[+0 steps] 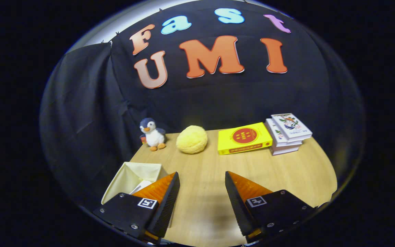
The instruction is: Open the storage box then place both shoes into the box .Put the left shoe in first, then the right shoe, with the right side of both shoes facing outward in a uniform manner.
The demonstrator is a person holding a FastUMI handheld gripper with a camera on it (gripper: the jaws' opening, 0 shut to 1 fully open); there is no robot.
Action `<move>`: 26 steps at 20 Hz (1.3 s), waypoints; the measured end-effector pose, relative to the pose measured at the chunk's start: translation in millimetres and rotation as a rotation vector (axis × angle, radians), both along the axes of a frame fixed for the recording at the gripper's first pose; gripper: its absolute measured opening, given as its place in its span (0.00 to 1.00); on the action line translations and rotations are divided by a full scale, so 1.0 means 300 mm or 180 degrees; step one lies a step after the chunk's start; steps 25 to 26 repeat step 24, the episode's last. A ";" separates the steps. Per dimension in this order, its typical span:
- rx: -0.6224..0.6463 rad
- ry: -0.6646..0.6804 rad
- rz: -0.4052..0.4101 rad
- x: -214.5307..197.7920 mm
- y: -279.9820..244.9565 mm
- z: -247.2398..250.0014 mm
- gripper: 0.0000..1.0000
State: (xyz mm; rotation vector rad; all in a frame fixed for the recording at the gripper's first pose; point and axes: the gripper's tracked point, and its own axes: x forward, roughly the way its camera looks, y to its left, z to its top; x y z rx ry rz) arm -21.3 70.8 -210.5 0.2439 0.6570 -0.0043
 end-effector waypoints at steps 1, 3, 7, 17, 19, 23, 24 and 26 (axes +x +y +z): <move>-0.0006 -0.0046 -0.0089 0.009 -0.061 0.022 0.81; -0.0024 -0.0151 -0.0248 0.021 -0.181 0.066 0.84; -0.0097 -0.0418 -0.0478 0.032 -0.362 0.173 0.87; -0.0212 -0.1242 -0.0485 0.040 -0.525 0.464 0.90; -0.0304 -0.1416 -0.0469 0.040 -0.535 0.497 0.91; -0.0443 -0.1657 -0.0426 0.047 -0.527 0.554 0.93; -0.0468 -0.1672 -0.0417 0.045 -0.523 0.556 0.93; -0.0468 -0.1672 -0.0417 0.045 -0.523 0.556 0.93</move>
